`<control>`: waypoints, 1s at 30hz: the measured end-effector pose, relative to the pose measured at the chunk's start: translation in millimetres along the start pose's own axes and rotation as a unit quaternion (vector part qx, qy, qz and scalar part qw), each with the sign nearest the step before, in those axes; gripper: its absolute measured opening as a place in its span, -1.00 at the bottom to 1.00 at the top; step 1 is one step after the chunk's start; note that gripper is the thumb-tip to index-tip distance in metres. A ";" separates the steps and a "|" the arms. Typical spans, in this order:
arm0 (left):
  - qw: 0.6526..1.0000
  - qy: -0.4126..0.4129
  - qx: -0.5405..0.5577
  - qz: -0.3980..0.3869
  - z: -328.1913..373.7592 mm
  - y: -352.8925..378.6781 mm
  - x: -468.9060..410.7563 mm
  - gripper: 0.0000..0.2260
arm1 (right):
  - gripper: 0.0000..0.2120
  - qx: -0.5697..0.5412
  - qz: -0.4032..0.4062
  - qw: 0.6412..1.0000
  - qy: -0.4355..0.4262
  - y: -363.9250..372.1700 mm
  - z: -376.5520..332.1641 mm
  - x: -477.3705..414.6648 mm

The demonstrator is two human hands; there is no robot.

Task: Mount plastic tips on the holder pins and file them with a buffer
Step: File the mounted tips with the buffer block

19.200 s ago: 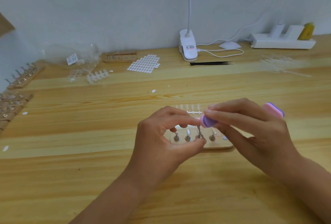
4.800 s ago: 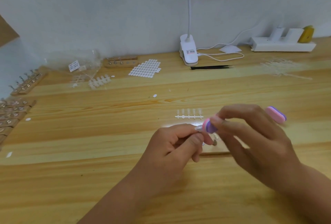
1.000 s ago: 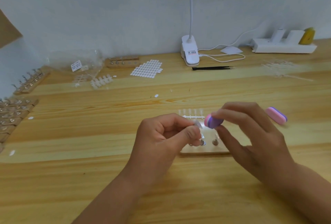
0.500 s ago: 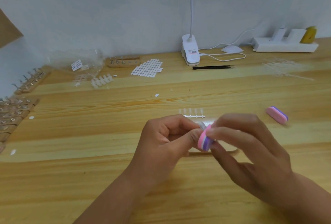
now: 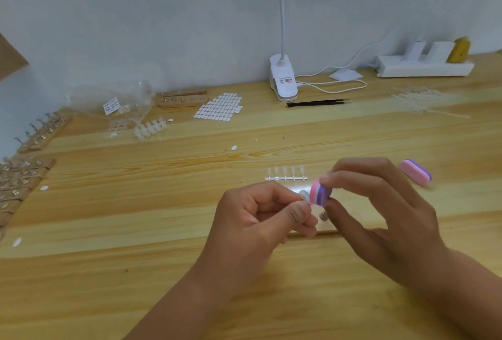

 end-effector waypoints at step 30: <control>1.000 0.014 0.009 -0.024 2.5 -1.3 -1.0 -0.83 | -0.84 -0.008 -0.017 1.000 -0.022 1.5 -9.3 -1.8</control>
Point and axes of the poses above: each hand's wrist, its own x-axis away from the middle knuckle, its own y-axis out of the palm, z = x × y, the point moved 3 cm from there along -x, towards the middle knuckle, and after that the axes turned 15 degrees about -y, right-handed, at the moved point
